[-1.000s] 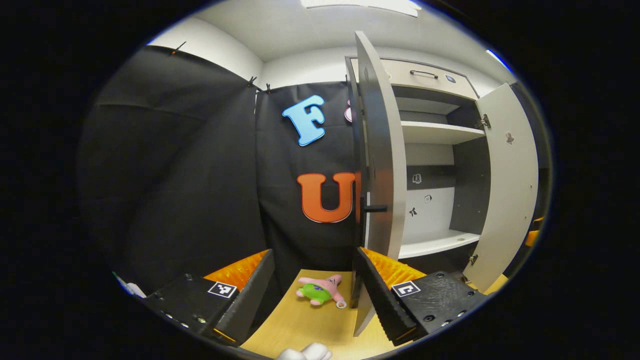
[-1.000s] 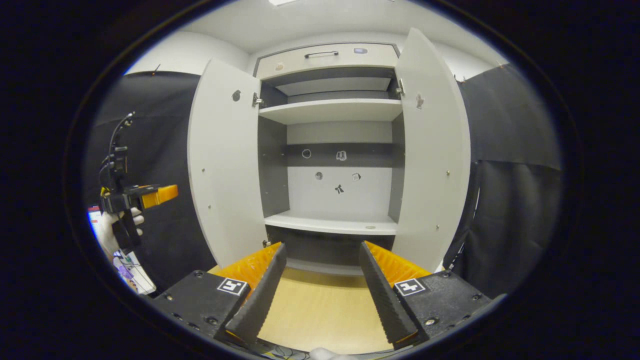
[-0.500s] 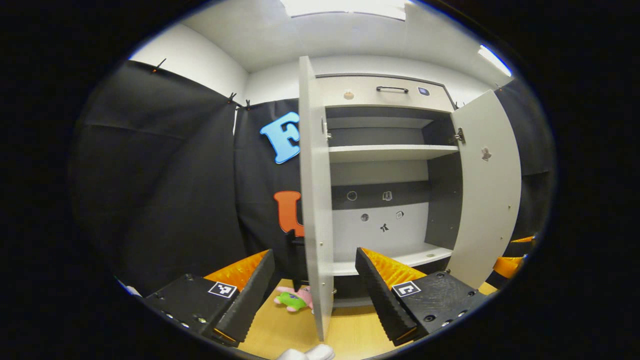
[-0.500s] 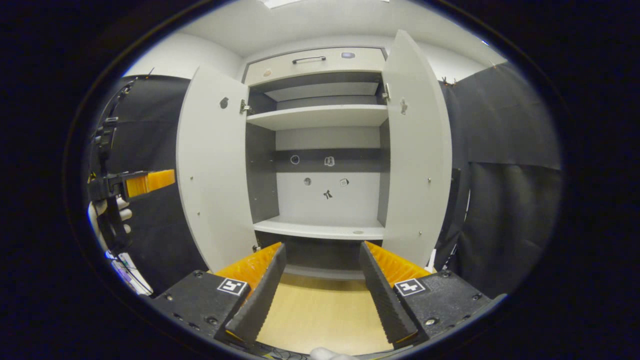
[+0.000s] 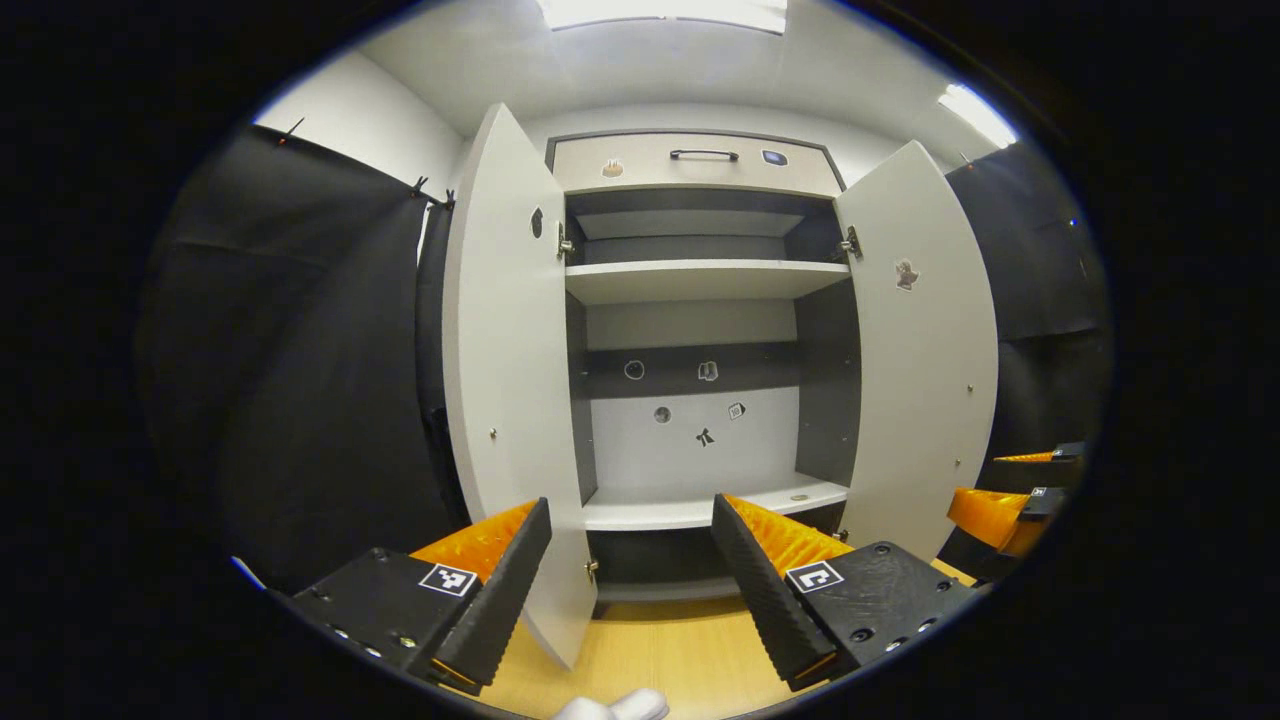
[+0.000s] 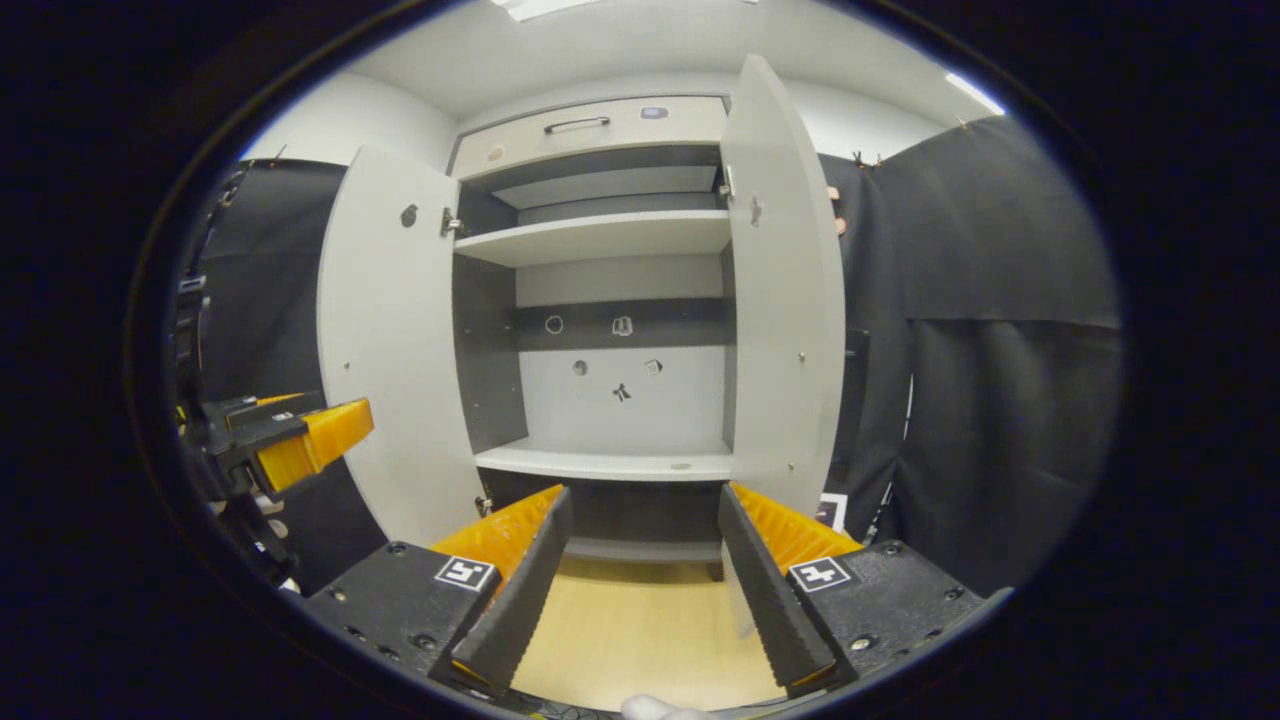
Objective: Open the right door of the double-door shoe cabinet with the right hand, and open the left door with the left hand.
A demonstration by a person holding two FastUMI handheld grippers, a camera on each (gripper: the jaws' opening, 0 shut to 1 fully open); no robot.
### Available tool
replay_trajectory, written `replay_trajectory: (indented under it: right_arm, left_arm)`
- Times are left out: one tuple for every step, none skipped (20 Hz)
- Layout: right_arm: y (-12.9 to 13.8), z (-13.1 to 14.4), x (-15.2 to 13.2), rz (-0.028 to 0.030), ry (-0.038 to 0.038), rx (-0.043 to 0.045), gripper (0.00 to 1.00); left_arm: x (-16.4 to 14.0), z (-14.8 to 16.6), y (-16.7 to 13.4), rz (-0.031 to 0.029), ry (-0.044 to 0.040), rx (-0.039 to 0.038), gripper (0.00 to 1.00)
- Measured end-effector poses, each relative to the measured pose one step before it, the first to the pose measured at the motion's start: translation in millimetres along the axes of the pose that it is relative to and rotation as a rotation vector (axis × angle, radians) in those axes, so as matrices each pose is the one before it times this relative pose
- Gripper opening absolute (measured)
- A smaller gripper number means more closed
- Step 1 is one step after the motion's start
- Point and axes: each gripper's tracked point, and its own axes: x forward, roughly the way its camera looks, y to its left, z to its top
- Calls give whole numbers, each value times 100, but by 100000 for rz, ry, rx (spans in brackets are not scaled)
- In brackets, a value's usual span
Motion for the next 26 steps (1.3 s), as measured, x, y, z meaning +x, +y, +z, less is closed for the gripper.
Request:
replay_trajectory:
  right_arm:
    - [-384,-184,66,-841,178,288,92]
    - [-385,-210,87,-878,520,514,92]
    - [-280,-263,145,-367,847,659,92]
    - [-261,-67,114,-386,104,673,92]
    - [-427,16,21,-1096,-415,660,92]
    - [-432,36,89,-1067,-591,697,92]
    - [-134,-115,88,-444,-224,698,92]
    - [-182,-70,180,-320,220,-183,92]
    - [-298,-72,176,-626,241,-575,92]
    - [-175,78,97,-494,-68,97,92]
    - [-31,90,80,18,-297,507,92]
    - [-78,149,49,-175,-521,446,92]
    - [-51,81,-14,-154,-245,110,92]
    - [0,35,27,-34,96,4,92]
    - [-54,22,5,-60,-49,230,92]
    - [68,123,-7,206,-131,345,92]
    - [86,141,15,59,-343,-192,92]
    - [81,170,-5,-89,-427,-450,92]
    - [165,131,2,86,-335,-447,92]
    - [209,111,-49,143,-149,-232,92]
    - [137,58,-19,263,-28,-280,92]
    - [93,188,45,-16,-377,28,92]
    - [171,101,-59,197,-179,47,92]
    - [169,120,-38,213,-183,-187,92]
    - [60,120,21,-90,-285,-337,92]
    - [97,148,31,-120,-276,-340,92]
  left_arm:
    - [-192,-621,-185,928,537,840,96]
    - [-170,-659,-410,-123,1050,563,96]
    - [-175,-411,-235,-9,505,451,96]
    - [-179,-338,-199,-47,654,682,96]
    - [-229,-276,-35,402,246,112,96]
    - [-105,-16,-101,65,-240,-118,96]
    - [-210,-154,-88,50,116,-80,96]
    - [-41,-136,9,45,523,410,96]
    - [-87,-62,84,172,54,598,96]
    - [52,-83,150,316,274,304,96]
    - [32,98,187,248,-178,58,96]
    - [-36,167,168,473,-362,-143,100]
    - [20,95,131,358,-270,-213,96]
    - [28,132,100,300,-246,-196,96]
    - [-80,96,14,93,-138,-288,96]
    - [-74,165,-37,-92,-212,-345,100]
    - [-21,37,50,-70,-116,-26,100]
    - [39,40,7,-124,37,260,96]
    - [66,-21,-8,-118,-4,139,96]
    - [-32,114,99,-275,-144,24,96]
    - [-75,102,63,-181,-106,-297,96]
    - [-33,21,29,-211,-13,-331,96]
    - [-35,20,148,81,106,-289,96]
    - [22,37,109,137,-77,-152,96]
    - [-96,47,133,214,-194,10,96]
    - [-3,14,82,-107,46,191,96]
